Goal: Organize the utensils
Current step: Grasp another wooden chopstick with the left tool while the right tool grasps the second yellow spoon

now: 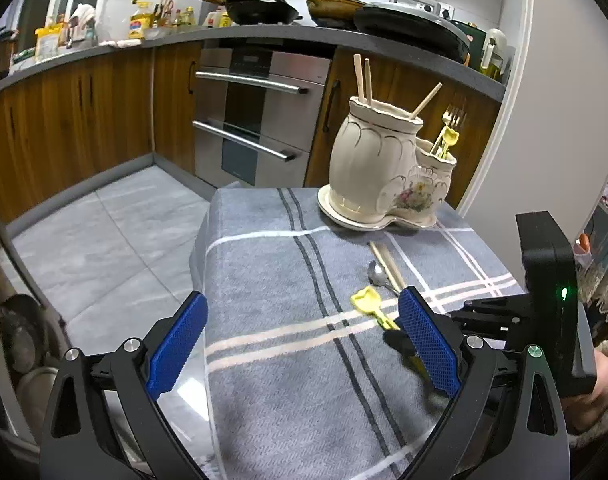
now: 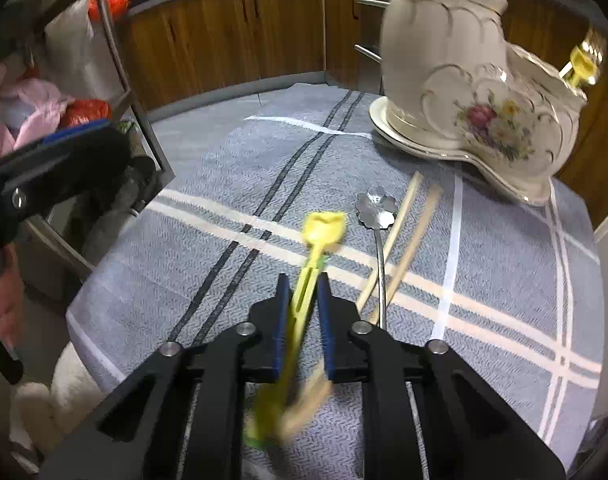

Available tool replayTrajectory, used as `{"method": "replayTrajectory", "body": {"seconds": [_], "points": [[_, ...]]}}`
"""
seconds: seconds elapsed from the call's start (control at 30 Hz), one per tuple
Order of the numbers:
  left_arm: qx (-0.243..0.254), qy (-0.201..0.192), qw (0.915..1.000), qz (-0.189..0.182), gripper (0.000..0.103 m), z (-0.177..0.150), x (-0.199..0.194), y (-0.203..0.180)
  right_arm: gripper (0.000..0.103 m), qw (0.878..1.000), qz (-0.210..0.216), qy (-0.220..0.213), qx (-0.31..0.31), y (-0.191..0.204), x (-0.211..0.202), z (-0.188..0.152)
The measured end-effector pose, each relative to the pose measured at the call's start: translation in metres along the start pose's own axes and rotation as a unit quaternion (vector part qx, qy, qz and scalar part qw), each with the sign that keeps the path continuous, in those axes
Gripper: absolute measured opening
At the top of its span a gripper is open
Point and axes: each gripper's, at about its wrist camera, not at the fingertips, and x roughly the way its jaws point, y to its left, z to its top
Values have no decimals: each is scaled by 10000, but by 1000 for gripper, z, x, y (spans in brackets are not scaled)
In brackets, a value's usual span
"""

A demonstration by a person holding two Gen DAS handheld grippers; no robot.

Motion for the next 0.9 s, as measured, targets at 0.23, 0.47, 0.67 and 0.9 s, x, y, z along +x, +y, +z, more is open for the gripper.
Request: {"method": "replayTrajectory", "body": {"seconds": [0.23, 0.47, 0.67, 0.9], "points": [[5, 174, 9998, 62, 95, 0, 9, -6, 10, 9957, 519, -536, 552, -37, -38, -8], [20, 706, 9975, 29, 94, -4, 42, -37, 10, 9867, 385, -1285, 921, -83, -84, -15], [-60, 1353, 9907, -141, 65, -15, 77, -63, 10, 9839, 252, -1416, 1063, -110, -96, -26], [294, 1593, 9867, -125, 46, -18, 87, -94, 10, 9819, 288, -1446, 1193, -120, -93, -35]]}}
